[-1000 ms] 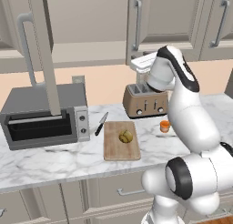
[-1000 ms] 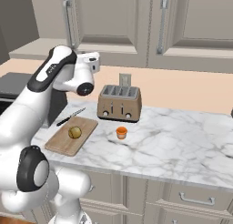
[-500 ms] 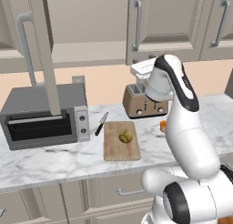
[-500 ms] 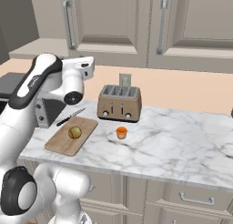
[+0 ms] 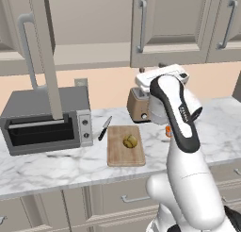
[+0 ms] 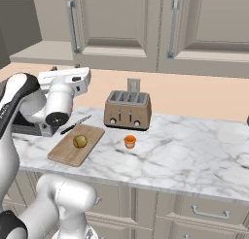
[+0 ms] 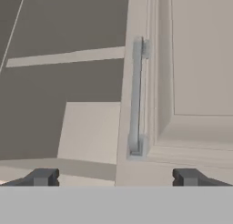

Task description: Pick the bread, place it on the cutting board, pick the jam, place it on the counter, and close the cabinet.

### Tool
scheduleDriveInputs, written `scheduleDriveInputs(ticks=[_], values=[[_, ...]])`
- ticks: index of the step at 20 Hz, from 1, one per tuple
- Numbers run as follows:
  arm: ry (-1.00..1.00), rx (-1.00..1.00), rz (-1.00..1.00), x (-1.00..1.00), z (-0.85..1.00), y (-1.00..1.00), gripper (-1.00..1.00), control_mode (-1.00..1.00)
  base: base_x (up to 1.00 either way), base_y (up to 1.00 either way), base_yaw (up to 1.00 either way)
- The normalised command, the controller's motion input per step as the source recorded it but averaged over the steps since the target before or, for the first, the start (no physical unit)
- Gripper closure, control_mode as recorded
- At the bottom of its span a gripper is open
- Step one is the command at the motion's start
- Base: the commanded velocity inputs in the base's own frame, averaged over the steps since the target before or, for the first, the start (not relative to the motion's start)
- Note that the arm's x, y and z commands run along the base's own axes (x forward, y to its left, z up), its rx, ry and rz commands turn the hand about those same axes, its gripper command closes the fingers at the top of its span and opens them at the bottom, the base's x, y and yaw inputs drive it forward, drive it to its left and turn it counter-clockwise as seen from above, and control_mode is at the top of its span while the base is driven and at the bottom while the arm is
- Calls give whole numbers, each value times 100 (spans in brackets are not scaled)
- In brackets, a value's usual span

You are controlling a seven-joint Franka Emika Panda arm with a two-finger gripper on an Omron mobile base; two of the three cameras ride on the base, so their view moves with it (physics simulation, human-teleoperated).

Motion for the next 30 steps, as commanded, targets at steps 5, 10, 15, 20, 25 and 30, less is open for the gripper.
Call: scheduleDriveInputs(ticks=[5,10,15,20,25,30], values=[[0,0,-10,-57,26,19,-100,-100,0,0,0],[4,0,-11,-55,23,20,-100,-100,0,0,0],[8,0,-10,-53,25,19,-100,-100,0,0,0],[11,0,-10,-58,28,18,-100,-100,0,0,0],[12,0,-10,-61,31,14,-100,-100,0,0,0],[13,0,-10,-63,30,14,-100,-100,0,0,0]])
